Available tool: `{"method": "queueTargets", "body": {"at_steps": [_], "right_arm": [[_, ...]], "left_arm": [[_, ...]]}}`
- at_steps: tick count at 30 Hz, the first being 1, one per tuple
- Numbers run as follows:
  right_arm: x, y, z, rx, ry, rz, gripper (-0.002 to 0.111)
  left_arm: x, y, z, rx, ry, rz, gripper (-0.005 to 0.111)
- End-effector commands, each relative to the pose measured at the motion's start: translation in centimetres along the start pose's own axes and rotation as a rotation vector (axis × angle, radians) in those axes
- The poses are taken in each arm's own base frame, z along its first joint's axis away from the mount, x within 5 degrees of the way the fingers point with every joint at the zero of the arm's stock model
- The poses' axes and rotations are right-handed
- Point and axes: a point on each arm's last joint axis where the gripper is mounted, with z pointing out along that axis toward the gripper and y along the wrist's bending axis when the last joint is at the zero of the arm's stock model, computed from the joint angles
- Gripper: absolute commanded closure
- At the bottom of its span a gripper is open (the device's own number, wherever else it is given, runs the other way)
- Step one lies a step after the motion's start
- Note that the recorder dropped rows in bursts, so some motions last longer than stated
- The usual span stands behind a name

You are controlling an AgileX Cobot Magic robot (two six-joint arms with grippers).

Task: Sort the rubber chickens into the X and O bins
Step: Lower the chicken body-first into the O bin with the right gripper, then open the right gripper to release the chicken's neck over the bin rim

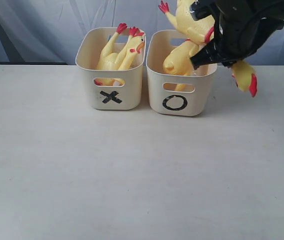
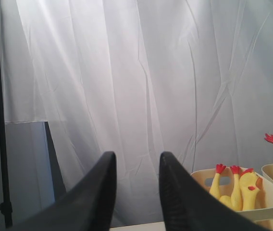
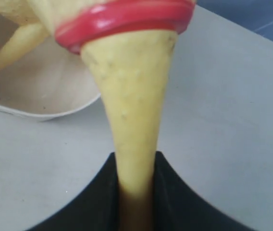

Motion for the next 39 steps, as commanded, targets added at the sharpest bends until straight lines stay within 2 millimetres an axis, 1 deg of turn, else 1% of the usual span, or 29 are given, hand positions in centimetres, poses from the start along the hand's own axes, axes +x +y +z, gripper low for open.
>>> {"method": "queueTargets", "body": {"at_steps": [1,5,14,27,36,39], "right_arm": [[-0.7,0.1,0.4,0.008,0.097,-0.015,0.109],[-0.4,0.2,0.7,0.022,0.142,-0.047,0.109],[-0.2,0.5,0.7,-0.013,0.161,-0.168,0.109],[-0.5,0.9,0.8,-0.05,0.126,-0.176,0.109],[-0.1,1.9,3.0,-0.033,0.199,-0.21,0.109],[-0.1,2.1,3.3,-0.037,0.192,-0.213,0.109]], "left_arm": [[0.1,-0.1,-0.1,0.005,-0.002,-0.004,0.076],[0.1,-0.1,-0.1,0.005,-0.002,-0.004,0.076],[0.1,-0.1,-0.1,0.005,-0.002,-0.004,0.076],[0.1,-0.1,-0.1,0.005,-0.002,-0.004,0.076],[0.1,-0.1,-0.1,0.005,-0.002,-0.002,0.076],[0.1,-0.1,-0.1,0.005,-0.002,-0.002,0.076]]}}
